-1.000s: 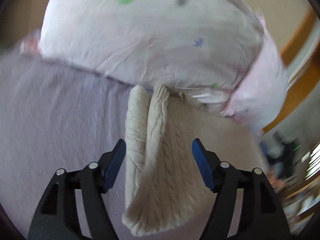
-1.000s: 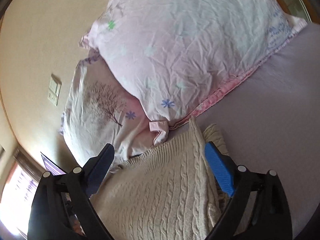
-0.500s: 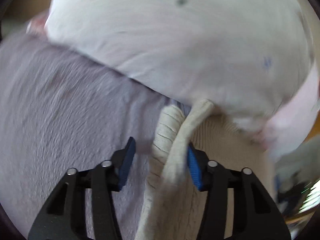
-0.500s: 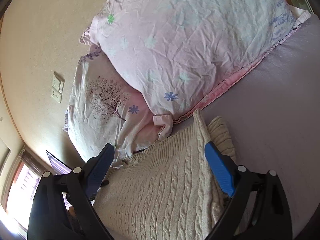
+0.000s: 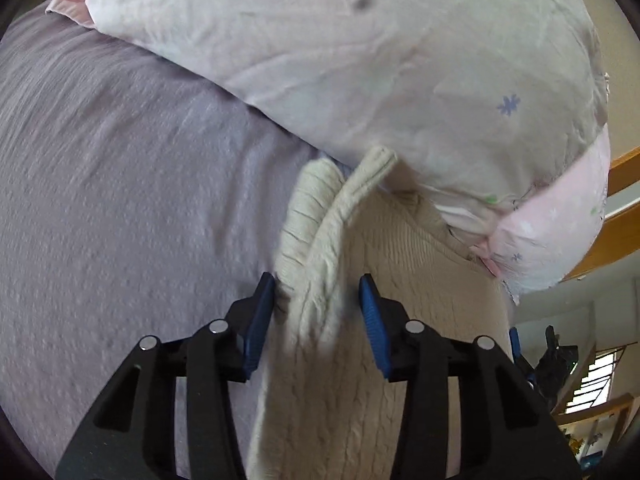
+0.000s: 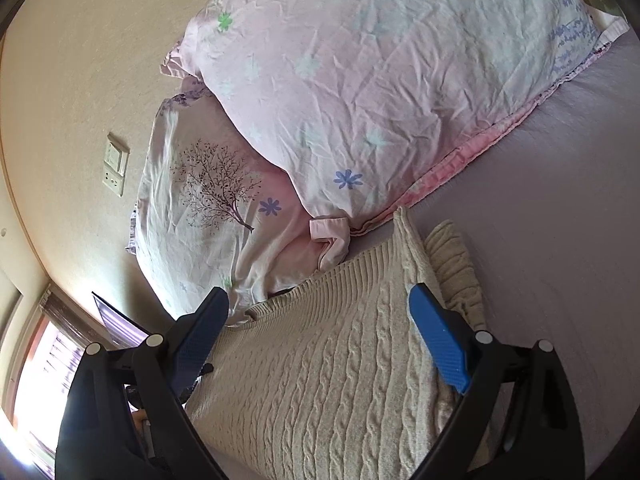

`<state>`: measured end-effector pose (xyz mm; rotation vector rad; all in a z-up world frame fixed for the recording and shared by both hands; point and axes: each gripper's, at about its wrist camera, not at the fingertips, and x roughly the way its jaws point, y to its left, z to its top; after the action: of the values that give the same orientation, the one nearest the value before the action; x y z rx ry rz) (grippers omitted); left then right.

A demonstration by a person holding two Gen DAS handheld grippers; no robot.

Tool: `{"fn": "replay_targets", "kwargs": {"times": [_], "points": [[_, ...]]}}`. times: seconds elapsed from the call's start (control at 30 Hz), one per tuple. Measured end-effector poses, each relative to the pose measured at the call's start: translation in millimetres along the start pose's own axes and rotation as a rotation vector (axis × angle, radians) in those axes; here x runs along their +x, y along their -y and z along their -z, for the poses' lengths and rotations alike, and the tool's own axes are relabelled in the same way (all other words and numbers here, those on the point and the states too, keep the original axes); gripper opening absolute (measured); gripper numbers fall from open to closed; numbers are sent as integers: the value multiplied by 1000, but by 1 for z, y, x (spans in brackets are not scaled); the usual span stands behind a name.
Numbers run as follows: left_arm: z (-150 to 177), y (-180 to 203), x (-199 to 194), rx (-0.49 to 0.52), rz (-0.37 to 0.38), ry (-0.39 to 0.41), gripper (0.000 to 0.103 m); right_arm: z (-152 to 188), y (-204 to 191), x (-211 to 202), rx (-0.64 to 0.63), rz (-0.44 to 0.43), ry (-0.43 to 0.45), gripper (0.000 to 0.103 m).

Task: Fold small clothes

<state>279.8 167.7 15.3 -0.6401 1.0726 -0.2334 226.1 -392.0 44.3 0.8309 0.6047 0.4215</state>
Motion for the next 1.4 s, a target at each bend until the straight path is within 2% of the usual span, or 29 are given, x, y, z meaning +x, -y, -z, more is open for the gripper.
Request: {"fn": "replay_targets", "kwargs": {"times": [0.03, 0.07, 0.2, 0.27, 0.37, 0.5, 0.6, 0.63, 0.67, 0.7, 0.73, 0.77, 0.8, 0.83, 0.87, 0.9, 0.93, 0.97, 1.0, 1.03, 1.07, 1.13, 1.23, 1.3, 1.4], "points": [[1, 0, 1, -3, -10, 1, 32, 0, 0, -1, -2, 1, 3, 94], [2, -6, 5, -46, 58, -33, 17, 0, -1, -1, -1, 2, 5, 94], [4, -19, 0, -160, 167, -26, 14, -1, 0, -5, 10, -10, 18, 94], [6, -16, -9, -206, 313, -32, 13, -3, -1, -9, 14, -25, 32, 94], [10, 16, -23, -178, 430, -4, 13, -7, -1, -16, 17, -49, 54, 94], [22, 94, -20, -124, 621, -17, 13, -13, -2, -30, 5, -62, 92, 94], [36, 167, 11, -77, 721, -92, 13, -19, -1, -45, -13, -39, 138, 94], [39, 180, 19, -74, 742, -112, 14, -21, 0, -49, -19, -30, 149, 94], [45, 202, 41, -87, 771, -144, 14, -25, 2, -54, -31, -6, 168, 94], [51, 218, 61, -110, 785, -170, 16, -27, 4, -57, -40, 15, 177, 94], [56, 229, 82, -142, 792, -206, 24, -29, 6, -59, -47, 36, 182, 94], [65, 244, 110, -178, 797, -285, 29, -33, 12, -62, -45, 64, 184, 94], [72, 252, 127, -200, 831, -350, 28, -35, 18, -63, -31, 77, 178, 94], [79, 259, 137, -216, 886, -414, 28, -38, 28, -64, 11, 88, 164, 94], [84, 264, 134, -189, 928, -440, 28, -40, 34, -64, 39, 89, 153, 94], [83, 264, 121, -135, 946, -403, 28, -42, 42, -64, 79, 88, 134, 94], [78, 258, 102, -79, 946, -340, 34, -43, 46, -62, 100, 81, 120, 94], [72, 247, 84, -43, 922, -280, 38, -45, 51, -60, 128, 62, 90, 95], [69, 237, 72, -23, 882, -234, 47, -46, 52, -57, 139, 54, 71, 95], [64, 224, 58, -2, 807, -180, 54, -46, 55, -51, 153, 49, 26, 95], [60, 206, 44, 28, 682, -120, 57, -46, 55, -43, 163, 46, -11, 95], [57, 174, 28, 71, 474, -54, 64, -42, 54, -27, 159, 45, -95, 95], [62, 138, 30, 53, 321, -52, 68, -33, 45, -2, 111, 88, -200, 95], [62, 122, 33, 31, 309, -85, 69, -27, 36, 7, 62, 117, -233, 95], [71, 127, 53, 36, 316, -138, 73, -20, 28, 15, 17, 128, -263, 95]]}}
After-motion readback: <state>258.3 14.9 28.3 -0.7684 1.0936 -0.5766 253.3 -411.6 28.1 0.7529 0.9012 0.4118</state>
